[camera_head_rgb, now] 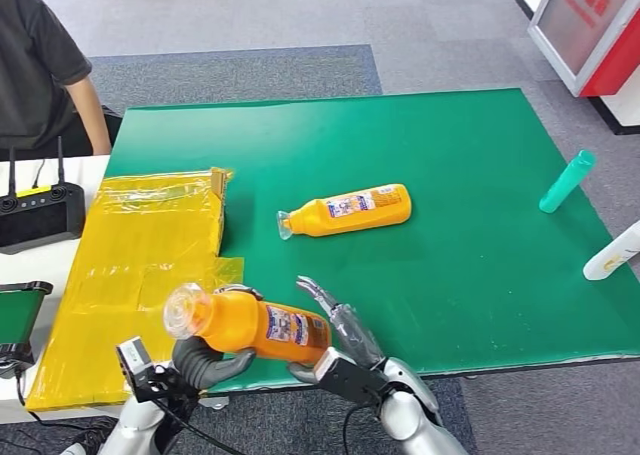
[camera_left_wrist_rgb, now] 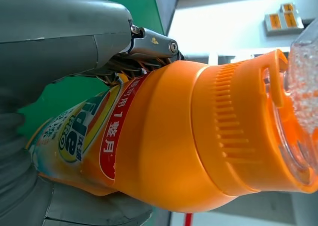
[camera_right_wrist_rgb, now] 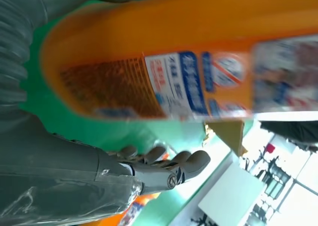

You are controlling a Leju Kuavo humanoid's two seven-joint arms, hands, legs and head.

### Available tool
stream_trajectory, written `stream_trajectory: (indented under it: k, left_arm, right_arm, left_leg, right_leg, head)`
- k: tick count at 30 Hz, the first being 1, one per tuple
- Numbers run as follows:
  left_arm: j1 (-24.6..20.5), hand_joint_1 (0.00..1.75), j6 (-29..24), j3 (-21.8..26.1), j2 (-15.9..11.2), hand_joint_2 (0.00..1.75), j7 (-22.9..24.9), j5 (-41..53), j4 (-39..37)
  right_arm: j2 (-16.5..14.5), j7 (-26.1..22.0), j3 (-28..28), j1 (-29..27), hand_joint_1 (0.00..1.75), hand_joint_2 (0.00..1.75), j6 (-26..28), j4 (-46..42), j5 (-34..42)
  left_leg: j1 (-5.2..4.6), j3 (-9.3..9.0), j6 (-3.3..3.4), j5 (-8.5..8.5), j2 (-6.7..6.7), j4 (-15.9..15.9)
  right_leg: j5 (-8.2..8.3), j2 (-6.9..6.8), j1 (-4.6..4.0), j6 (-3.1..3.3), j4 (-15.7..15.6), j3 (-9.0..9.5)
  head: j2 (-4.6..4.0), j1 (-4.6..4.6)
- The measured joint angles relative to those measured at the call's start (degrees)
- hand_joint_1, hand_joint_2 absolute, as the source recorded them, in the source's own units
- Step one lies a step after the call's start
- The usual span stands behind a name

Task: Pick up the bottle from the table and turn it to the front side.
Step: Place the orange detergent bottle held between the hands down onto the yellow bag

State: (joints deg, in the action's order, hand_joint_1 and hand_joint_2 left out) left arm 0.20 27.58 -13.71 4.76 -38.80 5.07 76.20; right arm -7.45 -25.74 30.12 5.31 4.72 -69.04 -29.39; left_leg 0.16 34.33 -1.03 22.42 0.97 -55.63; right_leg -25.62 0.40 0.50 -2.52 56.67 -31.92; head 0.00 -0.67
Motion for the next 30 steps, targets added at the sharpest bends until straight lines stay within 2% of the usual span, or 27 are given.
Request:
stream_trajectory:
  k: [18,24,30]
  left_arm:
    - [1.21,1.75,-18.2,2.76,0.68,1.75,2.12,10.61,3.86]
    - [1.5,1.75,-32.16,2.95,1.04,1.75,4.84,21.37,5.76]
    - [1.59,1.75,-42.09,2.9,1.1,1.75,7.88,30.76,7.51]
  right_arm:
    - [0.6,1.54,-2.47,-3.02,0.0,1.75,1.75,-6.96,0.16]
    - [0.69,1.78,-3.23,-4.3,0.0,1.75,1.93,-8.64,0.31]
    - [0.7,2.12,-3.92,-5.25,0.0,1.75,1.96,-9.93,0.32]
  left_leg:
    - [0.0,0.0,0.0,0.0,0.0,0.0]
    - [0.0,0.0,0.0,0.0,0.0,0.0]
    - [0.0,0.0,0.0,0.0,0.0,0.0]
  right_leg:
    - [0.0,0.0,0.0,0.0,0.0,0.0]
    - [0.0,0.0,0.0,0.0,0.0,0.0]
    - [0.0,0.0,0.0,0.0,0.0,-0.01]
  head:
    - [0.0,0.0]
    - [0.0,-0.01]
    - [0.0,-0.01]
